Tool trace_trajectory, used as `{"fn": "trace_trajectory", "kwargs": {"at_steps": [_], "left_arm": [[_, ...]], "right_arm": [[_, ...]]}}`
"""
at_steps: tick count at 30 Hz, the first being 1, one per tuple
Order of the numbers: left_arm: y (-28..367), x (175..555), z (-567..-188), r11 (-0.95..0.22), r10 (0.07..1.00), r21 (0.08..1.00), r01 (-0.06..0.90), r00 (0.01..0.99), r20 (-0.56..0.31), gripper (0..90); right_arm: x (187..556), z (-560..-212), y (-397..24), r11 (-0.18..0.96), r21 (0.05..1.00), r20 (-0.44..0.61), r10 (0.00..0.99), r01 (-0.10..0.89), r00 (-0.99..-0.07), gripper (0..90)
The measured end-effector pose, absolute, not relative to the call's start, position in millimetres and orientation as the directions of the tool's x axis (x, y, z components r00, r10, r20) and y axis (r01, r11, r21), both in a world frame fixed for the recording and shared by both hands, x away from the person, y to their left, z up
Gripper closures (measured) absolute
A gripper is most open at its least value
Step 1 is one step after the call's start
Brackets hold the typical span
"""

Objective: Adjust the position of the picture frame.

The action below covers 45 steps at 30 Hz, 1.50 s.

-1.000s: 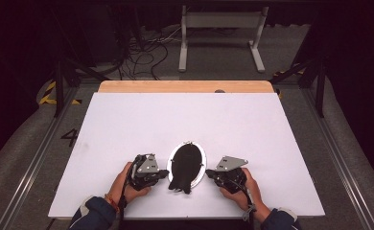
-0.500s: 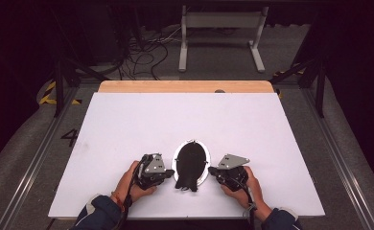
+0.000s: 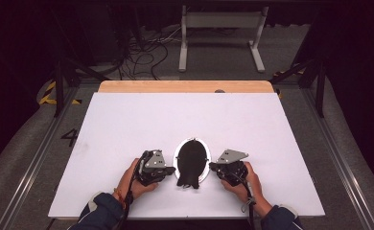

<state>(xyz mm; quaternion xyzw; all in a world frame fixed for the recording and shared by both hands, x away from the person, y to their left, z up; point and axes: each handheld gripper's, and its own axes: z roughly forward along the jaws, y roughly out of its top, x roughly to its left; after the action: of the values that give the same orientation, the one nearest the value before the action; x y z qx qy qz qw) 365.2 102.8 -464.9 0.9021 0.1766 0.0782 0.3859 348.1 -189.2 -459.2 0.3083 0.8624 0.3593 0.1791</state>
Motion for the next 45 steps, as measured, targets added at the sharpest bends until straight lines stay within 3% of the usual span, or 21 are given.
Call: {"fn": "trace_trajectory", "kwargs": {"at_steps": [8,13,20,39,41,45], "left_arm": [[97.0,374.3,-463.1,-0.641,0.394,0.715,0.280,0.919,-0.007,90.0],[90.4,377.8,-459.6,-0.683,0.384,0.687,0.247,0.922,0.050,90.0],[88.4,387.5,-461.2,-0.659,0.393,0.703,0.266,0.919,0.020,90.0],[80.5,391.7,-461.3,-0.659,0.411,0.705,0.261,0.910,0.048,90.0],[78.4,389.6,-460.5,-0.667,0.415,0.700,0.255,0.908,0.065,89.7],[81.9,388.2,-457.7,-0.661,0.418,0.708,0.248,0.905,0.073,81.5]], "right_arm": [[358.7,-458.2,-189.8,0.541,0.726,-0.089,0.686,0.425,-0.722,90.0],[365.1,-458.0,-189.6,0.535,0.725,-0.095,0.702,0.434,-0.706,90.0],[369.4,-458.2,-191.1,0.523,0.727,-0.100,0.722,0.446,-0.684,90.0],[375.9,-458.5,-195.0,0.524,0.729,-0.124,0.734,0.441,-0.667,90.0],[374.5,-458.6,-195.4,0.509,0.733,-0.113,0.745,0.450,-0.658,86.6],[370.2,-453.3,-199.9,0.506,0.736,-0.097,0.737,0.450,-0.669,86.1]]}}
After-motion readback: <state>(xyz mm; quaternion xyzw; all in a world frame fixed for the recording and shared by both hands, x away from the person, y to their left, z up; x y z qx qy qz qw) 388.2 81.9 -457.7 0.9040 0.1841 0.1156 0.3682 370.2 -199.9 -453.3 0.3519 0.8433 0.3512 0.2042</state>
